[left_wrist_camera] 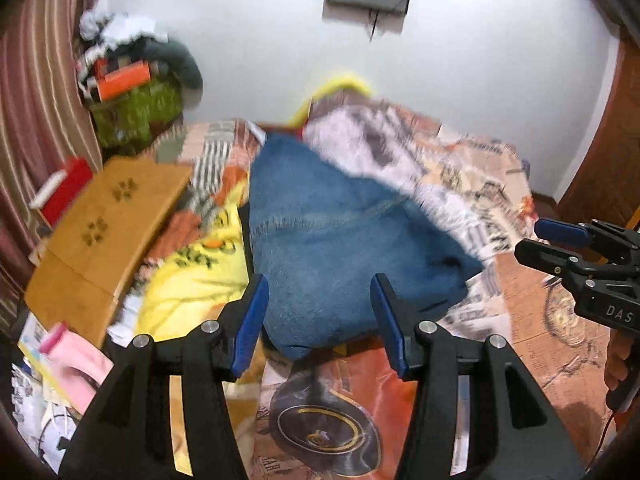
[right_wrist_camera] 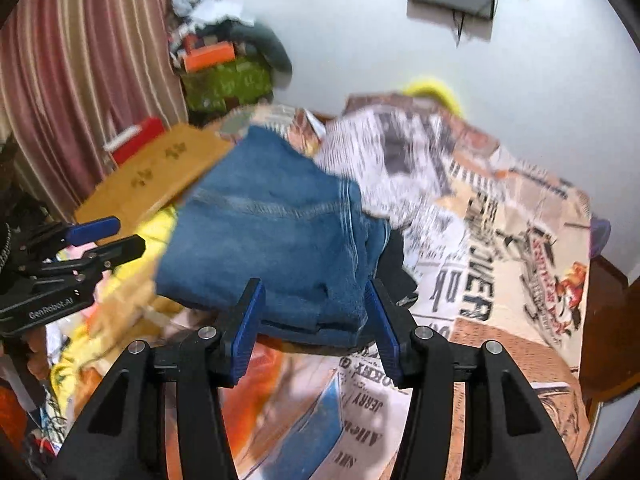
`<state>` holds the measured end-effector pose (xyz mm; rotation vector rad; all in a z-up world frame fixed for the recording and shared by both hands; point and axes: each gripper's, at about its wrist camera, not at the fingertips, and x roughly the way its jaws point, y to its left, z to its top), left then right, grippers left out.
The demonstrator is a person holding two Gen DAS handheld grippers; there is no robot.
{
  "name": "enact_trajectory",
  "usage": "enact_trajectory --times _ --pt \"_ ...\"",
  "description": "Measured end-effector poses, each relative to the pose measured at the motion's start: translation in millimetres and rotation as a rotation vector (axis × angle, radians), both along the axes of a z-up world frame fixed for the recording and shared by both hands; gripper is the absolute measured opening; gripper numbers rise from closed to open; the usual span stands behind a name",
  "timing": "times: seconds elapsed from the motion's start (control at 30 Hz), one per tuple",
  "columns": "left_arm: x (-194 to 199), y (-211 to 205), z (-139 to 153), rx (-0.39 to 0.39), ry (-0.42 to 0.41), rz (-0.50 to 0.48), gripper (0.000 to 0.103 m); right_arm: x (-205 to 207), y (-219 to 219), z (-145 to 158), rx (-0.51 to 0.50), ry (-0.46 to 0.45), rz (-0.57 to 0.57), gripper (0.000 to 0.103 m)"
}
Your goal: Fold large clothes
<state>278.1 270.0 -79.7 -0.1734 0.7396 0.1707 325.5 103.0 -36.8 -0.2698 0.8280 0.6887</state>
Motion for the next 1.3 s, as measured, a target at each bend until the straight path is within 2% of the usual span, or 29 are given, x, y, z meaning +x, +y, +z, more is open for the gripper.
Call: enact_trajectory --times 0.23,0.43,0.7,0.8,0.87,0.93,1.0,1.03,1.1,1.17,1.23,1.3 --pt "-77.7 -38.4 84.0 0.063 -0.233 -0.004 0.051 -57.2 -39.5 75.7 0.180 -0.171 -0.017 0.048" --pt "-139.6 -69.1 131.6 0.072 -0.400 -0.006 0.051 -116.8 -70.1 125.7 0.306 -0.326 -0.005 0.048" --pt "-209.5 -119.5 156.6 0.154 -0.577 0.009 0.051 -184.0 -94.6 151.5 0.415 -0.479 0.007 0.048" --pt "-227.1 -132.8 158.5 0.181 -0.617 0.028 0.051 -195.0 -98.5 151.0 0.435 -0.490 0.009 0.049" --pt "-234.9 -138.6 156.9 0.185 -0.633 0.042 0.057 -198.9 -99.3 149.0 0.436 -0.495 0.000 0.049" --pt "-241.6 -142.5 153.2 0.181 -0.638 0.057 0.063 -197.5 -101.2 145.7 0.436 -0.501 -0.016 0.055" --pt "-245.3 -144.7 149.0 0.185 -0.630 0.065 0.066 -197.0 -103.7 143.7 0.447 -0.500 -0.036 0.071" --pt "-245.2 -146.4 146.8 0.197 -0.621 0.076 0.068 -197.7 -105.6 143.3 0.452 -0.499 -0.043 0.075" --pt "-245.6 -148.6 143.2 0.217 -0.613 0.100 0.083 -198.1 -108.8 142.8 0.454 -0.500 -0.060 0.085" --pt "-247.2 -149.6 139.3 0.224 -0.617 0.124 0.090 -201.5 -111.9 141.6 0.443 -0.503 -0.073 0.087" --pt "-248.6 -148.9 135.5 0.210 -0.615 0.137 0.091 -201.2 -112.8 139.8 0.430 -0.502 -0.077 0.088" --pt "-249.9 -148.8 132.7 0.203 -0.611 0.142 0.093 -199.5 -112.1 138.2 0.421 -0.494 -0.080 0.098"
